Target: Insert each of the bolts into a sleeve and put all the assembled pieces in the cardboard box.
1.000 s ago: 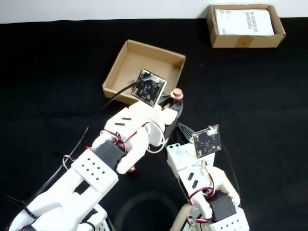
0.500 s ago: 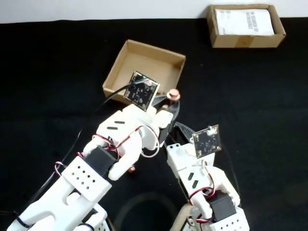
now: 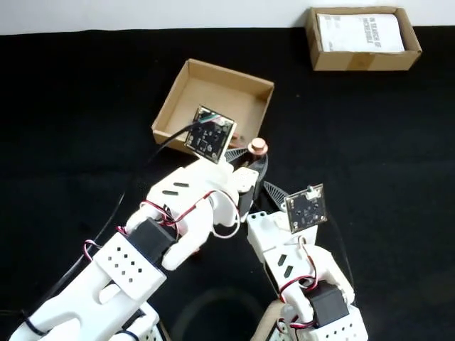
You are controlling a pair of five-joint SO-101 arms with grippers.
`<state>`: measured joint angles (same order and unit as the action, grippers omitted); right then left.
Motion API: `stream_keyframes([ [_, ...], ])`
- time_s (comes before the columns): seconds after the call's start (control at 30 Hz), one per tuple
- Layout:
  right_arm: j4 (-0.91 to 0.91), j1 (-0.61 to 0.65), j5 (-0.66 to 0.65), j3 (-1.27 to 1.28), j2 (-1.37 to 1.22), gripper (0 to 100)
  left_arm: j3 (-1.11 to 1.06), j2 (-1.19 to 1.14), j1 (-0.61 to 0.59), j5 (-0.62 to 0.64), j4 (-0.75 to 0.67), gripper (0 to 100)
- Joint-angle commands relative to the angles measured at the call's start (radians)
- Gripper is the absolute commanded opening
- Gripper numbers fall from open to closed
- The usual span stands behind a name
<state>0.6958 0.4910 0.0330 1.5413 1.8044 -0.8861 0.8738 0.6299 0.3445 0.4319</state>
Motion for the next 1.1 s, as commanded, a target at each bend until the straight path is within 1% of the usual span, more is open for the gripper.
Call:
stream_keyframes([
  [0.0,-0.021,0.004,0.008,-0.013,-0.002,0.7,0.028,-0.007,0.016,0.009,-0.003,1],
  [0.2,-0.021,-0.001,0.005,-0.018,0.001,0.7,0.01,-0.081,0.004,0.009,0.003,1],
  [0.3,-0.033,-0.045,0.003,-0.022,-0.001,0.7,-0.056,-0.084,-0.002,0.005,-0.002,1],
  [0.5,-0.076,-0.154,0.002,-0.024,-0.001,0.7,-0.142,-0.084,-0.07,0.009,0.002,1],
  [0.63,-0.076,-0.163,0.002,-0.024,-0.001,0.7,-0.136,-0.082,-0.087,0.006,0.005,1],
  [0.73,-0.076,-0.163,0.002,-0.024,-0.002,0.7,-0.117,-0.082,-0.082,0.006,0.043,1],
  [0.8,-0.076,-0.163,0.002,-0.021,-0.002,0.7,-0.084,-0.082,-0.082,0.006,0.114,1],
  [0.83,-0.076,-0.165,0.002,-0.019,-0.002,0.7,-0.059,-0.082,-0.082,0.006,0.157,3],
  [1.0,-0.076,-0.165,0.002,-0.015,-0.002,0.7,0.088,-0.082,-0.082,0.011,0.43,20],
  [1.07,-0.076,-0.165,0.002,-0.018,-0.002,0.7,0.173,-0.082,-0.082,0.006,0.559,22],
])
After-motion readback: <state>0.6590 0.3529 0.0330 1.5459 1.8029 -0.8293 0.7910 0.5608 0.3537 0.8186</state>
